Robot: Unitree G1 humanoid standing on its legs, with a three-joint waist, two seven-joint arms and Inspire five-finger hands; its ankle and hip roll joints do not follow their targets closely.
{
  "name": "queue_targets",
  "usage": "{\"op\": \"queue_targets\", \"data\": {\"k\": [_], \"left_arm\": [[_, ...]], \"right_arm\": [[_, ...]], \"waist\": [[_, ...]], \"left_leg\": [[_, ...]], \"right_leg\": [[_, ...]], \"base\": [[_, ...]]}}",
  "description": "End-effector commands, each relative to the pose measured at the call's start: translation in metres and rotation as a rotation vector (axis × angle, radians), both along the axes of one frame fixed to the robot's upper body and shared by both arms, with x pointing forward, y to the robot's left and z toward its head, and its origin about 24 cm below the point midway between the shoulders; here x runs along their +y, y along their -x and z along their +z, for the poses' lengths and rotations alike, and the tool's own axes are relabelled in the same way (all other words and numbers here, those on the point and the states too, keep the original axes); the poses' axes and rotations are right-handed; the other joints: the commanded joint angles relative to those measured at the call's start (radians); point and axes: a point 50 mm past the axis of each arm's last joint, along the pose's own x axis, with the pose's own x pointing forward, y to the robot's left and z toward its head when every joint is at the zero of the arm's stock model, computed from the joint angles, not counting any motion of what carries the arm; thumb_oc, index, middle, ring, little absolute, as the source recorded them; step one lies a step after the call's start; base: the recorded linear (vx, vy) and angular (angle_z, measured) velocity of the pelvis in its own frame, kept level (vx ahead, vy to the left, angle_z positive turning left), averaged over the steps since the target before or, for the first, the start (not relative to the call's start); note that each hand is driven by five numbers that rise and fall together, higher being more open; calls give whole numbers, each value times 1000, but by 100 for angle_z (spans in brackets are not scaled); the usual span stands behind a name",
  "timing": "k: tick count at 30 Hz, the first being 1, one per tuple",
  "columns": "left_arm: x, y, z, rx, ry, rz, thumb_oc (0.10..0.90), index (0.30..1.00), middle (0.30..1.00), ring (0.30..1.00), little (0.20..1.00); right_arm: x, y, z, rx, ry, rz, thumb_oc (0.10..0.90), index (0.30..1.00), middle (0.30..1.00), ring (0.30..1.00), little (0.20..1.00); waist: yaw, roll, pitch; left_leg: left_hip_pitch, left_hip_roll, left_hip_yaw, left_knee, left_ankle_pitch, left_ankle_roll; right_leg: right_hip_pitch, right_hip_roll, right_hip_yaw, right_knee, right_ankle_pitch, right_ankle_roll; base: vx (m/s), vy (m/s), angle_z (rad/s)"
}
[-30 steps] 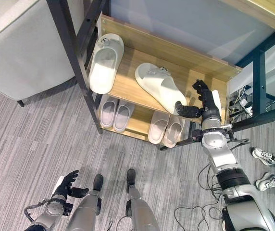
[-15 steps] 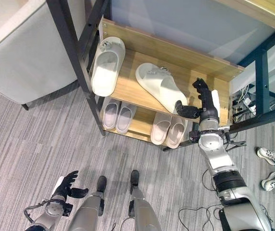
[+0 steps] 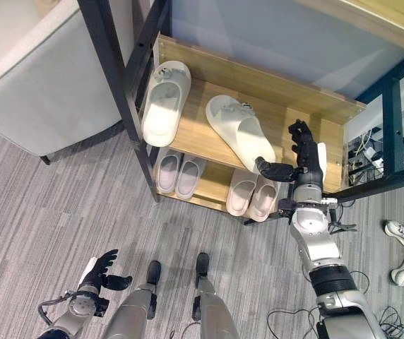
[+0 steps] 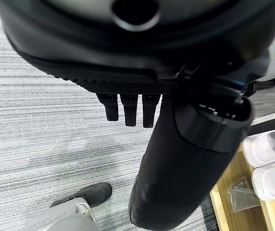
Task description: Arrange the slippers neatly on the shoe rack.
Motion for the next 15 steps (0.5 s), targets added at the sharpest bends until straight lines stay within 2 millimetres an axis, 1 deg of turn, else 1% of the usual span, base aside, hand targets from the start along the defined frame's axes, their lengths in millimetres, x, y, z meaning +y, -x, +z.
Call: {"op": "queue_targets", "data": {"k": [1, 9, 12, 15], "left_arm": [[-13, 5, -3, -15, 12, -38, 800, 900, 900, 900, 900], [-14, 10, -7, 6, 20, -32, 800, 900, 900, 900, 900], [-15, 12, -9, 17, 25, -38, 800, 900, 900, 900, 900], [-16, 13, -10, 21, 25, -37, 800, 900, 900, 900, 900]], "right_arm": [[-18, 8, 57, -312, -47, -57, 800, 900, 900, 900, 900], [-19, 19, 50, -343, -118, -50, 800, 900, 900, 900, 900], [-20, 23, 43, -341, -160, -46, 800, 900, 900, 900, 900], [-22, 25, 40, -358, -203, -50, 800, 900, 900, 900, 900]], "waist": [[19, 31, -70], [13, 36, -78], [10, 39, -81], [10, 41, -83]], "left_leg": [[131, 29, 21, -214, -2, -3], [138, 29, 18, -215, -4, -2], [142, 28, 18, -218, -6, -2], [145, 29, 19, -220, -6, -2]], "right_leg": [[62, -56, -23, 87, -153, 102], [67, -55, -24, 89, -158, 101], [69, -55, -23, 89, -161, 101], [72, -55, -25, 88, -162, 101]], "base": [[0, 0, 0], [0, 0, 0], [0, 0, 0], [0, 0, 0]]}}
